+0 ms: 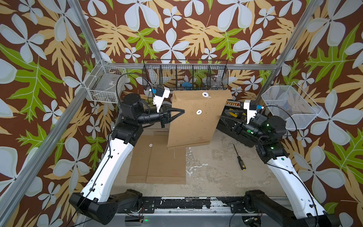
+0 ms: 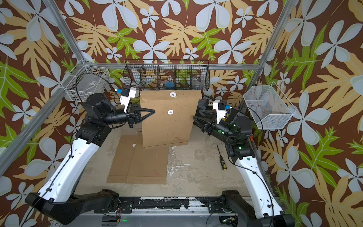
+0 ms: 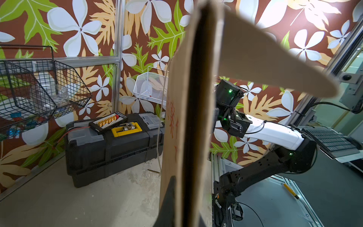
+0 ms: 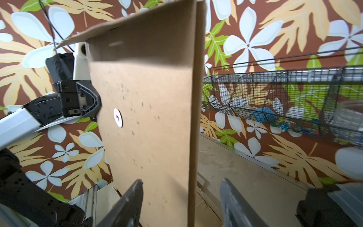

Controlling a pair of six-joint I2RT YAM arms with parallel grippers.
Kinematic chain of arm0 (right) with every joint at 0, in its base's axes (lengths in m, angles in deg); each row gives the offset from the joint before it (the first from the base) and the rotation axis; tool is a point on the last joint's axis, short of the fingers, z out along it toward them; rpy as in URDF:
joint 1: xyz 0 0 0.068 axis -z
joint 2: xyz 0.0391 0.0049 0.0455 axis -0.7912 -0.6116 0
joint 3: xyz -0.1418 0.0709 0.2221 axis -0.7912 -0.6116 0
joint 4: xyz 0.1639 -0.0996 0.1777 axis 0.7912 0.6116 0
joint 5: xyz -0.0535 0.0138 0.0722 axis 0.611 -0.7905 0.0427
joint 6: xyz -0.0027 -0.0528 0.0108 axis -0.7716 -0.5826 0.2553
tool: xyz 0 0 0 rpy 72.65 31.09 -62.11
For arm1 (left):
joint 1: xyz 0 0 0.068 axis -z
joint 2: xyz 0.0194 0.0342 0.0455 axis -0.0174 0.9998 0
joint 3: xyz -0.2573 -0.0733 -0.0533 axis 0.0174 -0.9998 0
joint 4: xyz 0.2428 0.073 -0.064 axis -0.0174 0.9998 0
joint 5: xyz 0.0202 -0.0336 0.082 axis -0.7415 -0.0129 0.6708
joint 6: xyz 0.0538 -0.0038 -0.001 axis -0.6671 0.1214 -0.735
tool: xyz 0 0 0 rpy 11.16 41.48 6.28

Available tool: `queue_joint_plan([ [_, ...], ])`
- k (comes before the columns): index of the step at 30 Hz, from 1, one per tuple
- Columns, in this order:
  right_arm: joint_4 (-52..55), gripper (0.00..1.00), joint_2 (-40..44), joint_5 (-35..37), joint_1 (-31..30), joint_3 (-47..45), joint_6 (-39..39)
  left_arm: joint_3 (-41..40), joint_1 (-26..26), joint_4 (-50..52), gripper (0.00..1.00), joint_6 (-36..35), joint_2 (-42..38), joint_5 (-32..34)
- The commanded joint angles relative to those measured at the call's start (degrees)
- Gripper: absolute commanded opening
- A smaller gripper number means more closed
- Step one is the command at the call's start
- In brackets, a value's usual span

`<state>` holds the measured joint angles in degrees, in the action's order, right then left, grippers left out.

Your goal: Open the file bag

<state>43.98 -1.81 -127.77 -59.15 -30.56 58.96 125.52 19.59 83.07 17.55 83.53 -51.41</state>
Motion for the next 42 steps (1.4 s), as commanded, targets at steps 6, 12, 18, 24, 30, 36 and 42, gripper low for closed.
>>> queue_joint_plan([
  [6, -13.8, 0.63, -2.8, -6.3, -0.8, 2.9, 8.6, -2.0, 0.0, -3.9, 0.00, 1.1, -2.1, -4.6],
  [12, -19.4, 0.57, -6.2, -9.3, -0.8, 6.8, 13.6, -4.1, 0.1, -3.9, 0.00, 1.2, -3.5, -6.7],
  [18, -25.4, 0.51, -9.1, -11.9, -1.3, 9.8, 18.2, -5.9, 0.1, -3.7, 0.00, 0.8, -5.0, -7.7],
  [24, -26.0, 0.48, -10.3, -14.0, -2.6, 12.5, 18.4, -7.0, 0.3, -3.1, 0.00, 0.7, -6.1, -7.8],
  [30, -25.1, 0.44, -11.2, -17.7, -3.0, 14.3, 16.9, -7.5, 0.3, -2.7, 0.00, 0.6, -6.6, -7.9],
  [36, -23.0, 0.30, -11.4, -18.5, -3.0, 15.9, 13.6, -7.4, 0.3, -0.9, 0.00, -0.9, -7.3, -7.7],
  [42, -23.0, 0.21, -11.0, -18.6, -3.1, 16.5, 13.7, -7.5, 0.3, -0.7, 0.00, -1.0, -7.1, -7.8],
])
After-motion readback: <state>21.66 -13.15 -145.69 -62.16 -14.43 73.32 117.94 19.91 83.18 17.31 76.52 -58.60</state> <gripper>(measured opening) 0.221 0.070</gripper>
